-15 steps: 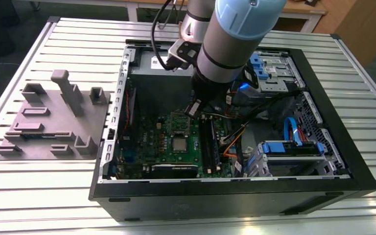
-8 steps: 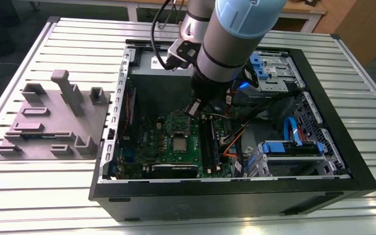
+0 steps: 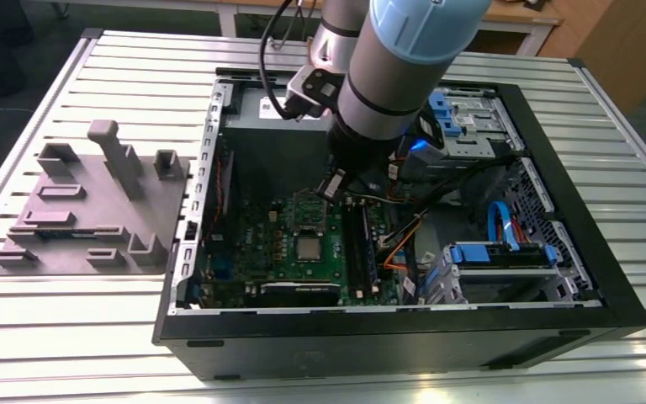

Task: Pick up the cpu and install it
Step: 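Close the cpu cover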

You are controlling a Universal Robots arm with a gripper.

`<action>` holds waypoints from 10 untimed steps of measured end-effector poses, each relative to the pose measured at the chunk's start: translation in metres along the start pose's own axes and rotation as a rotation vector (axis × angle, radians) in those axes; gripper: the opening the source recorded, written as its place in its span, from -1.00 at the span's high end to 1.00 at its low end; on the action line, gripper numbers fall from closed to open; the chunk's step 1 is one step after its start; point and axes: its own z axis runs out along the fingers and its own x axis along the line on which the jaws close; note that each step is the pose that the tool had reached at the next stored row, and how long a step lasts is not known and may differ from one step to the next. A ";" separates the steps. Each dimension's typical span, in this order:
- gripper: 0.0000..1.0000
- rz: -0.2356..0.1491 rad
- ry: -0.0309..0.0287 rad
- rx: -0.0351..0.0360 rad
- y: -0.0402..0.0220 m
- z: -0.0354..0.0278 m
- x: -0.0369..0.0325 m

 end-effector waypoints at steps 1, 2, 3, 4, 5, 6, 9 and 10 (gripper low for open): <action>0.80 -0.002 0.0004 -0.0002 0.0001 -0.0002 0.0000; 0.80 -0.003 0.0006 -0.0004 0.0002 -0.0003 0.0001; 0.80 -0.005 0.0008 -0.0006 0.0004 -0.0005 0.0001; 0.80 -0.006 0.0012 -0.0008 0.0005 -0.0007 0.0001; 0.80 -0.008 0.0016 -0.0010 0.0006 -0.0010 0.0001; 0.80 -0.009 0.0018 -0.0012 0.0007 -0.0011 0.0001; 0.80 -0.011 0.0020 -0.0014 0.0008 -0.0011 0.0002; 0.80 -0.011 0.0021 -0.0014 0.0008 -0.0011 0.0002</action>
